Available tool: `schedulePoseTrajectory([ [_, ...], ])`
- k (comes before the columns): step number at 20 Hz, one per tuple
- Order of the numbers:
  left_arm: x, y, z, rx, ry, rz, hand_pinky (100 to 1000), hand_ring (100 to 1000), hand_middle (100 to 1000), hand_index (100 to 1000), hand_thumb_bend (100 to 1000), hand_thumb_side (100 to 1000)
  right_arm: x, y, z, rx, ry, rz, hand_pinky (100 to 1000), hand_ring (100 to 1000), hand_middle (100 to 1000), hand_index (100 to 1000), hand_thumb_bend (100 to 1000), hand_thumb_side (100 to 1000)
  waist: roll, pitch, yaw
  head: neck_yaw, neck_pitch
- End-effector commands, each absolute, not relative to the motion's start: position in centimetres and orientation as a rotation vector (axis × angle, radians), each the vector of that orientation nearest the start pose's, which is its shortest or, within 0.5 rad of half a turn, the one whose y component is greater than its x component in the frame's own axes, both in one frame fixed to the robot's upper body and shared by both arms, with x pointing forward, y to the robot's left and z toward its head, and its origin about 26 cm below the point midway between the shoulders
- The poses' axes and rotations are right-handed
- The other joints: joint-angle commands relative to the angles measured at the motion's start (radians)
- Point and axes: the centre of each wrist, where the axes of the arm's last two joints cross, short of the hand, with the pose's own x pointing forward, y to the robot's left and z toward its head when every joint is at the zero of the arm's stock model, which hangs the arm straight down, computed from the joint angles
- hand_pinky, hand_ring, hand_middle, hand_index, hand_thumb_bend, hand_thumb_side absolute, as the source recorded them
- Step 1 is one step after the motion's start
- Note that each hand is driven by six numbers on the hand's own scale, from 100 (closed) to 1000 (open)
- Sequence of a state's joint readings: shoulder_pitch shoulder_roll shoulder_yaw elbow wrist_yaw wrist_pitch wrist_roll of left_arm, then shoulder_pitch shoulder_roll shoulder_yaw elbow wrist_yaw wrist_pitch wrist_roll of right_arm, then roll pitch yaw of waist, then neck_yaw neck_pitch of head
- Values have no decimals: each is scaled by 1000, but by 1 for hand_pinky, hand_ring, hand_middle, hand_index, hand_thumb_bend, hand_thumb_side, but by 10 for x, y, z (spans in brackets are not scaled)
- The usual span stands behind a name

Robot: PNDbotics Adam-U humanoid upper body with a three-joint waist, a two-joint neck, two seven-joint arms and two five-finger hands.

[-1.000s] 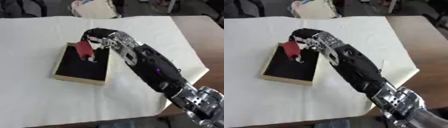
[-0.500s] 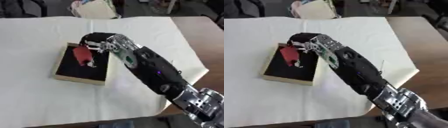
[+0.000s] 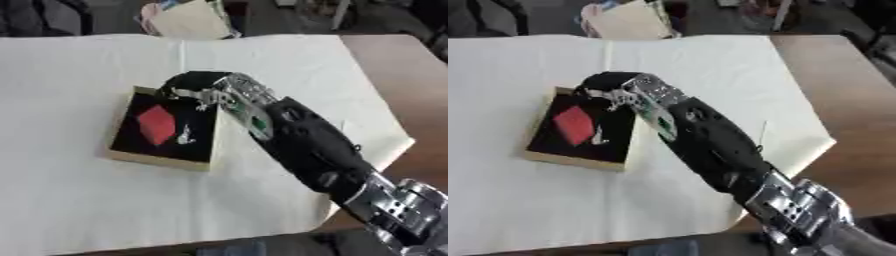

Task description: Pick up objects on the table and place them in the box.

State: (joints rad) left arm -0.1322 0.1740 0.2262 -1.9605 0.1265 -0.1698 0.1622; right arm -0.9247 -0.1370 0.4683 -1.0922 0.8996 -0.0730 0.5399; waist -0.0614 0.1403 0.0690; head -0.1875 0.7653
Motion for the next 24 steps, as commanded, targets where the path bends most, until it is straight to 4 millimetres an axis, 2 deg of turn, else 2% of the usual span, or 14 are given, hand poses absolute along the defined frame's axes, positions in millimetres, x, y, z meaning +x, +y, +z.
schedulePoseTrajectory([
  [1,279,314,149,270,-2297,202,820,517,591,799,212,470,437,-90,180,-606,-1503,1844,785,855,822,942,484,396,4,-16,-3,4,5],
  [6,279,315,149,280,-2293,205,820,517,592,799,211,471,431,-122,217,-736,-1641,1650,765,837,788,931,435,395,1,-16,-12,15,5],
  [10,278,316,149,292,-2294,212,820,517,592,799,211,471,422,-164,237,-861,-1761,1400,713,796,716,916,383,395,2,-13,-24,28,5],
  [12,278,317,149,297,-2295,218,820,517,592,799,210,471,417,-187,243,-918,-1821,1242,698,787,697,913,384,399,3,-11,-27,35,5],
  [18,278,318,149,305,-2295,224,820,517,592,799,210,471,403,-247,244,-1019,-1912,793,637,752,642,885,347,409,11,-6,-36,45,5],
  [24,277,319,148,311,-2292,233,821,516,592,799,208,471,391,-287,232,-1035,-1975,373,601,732,630,877,330,408,18,0,-43,51,5],
])
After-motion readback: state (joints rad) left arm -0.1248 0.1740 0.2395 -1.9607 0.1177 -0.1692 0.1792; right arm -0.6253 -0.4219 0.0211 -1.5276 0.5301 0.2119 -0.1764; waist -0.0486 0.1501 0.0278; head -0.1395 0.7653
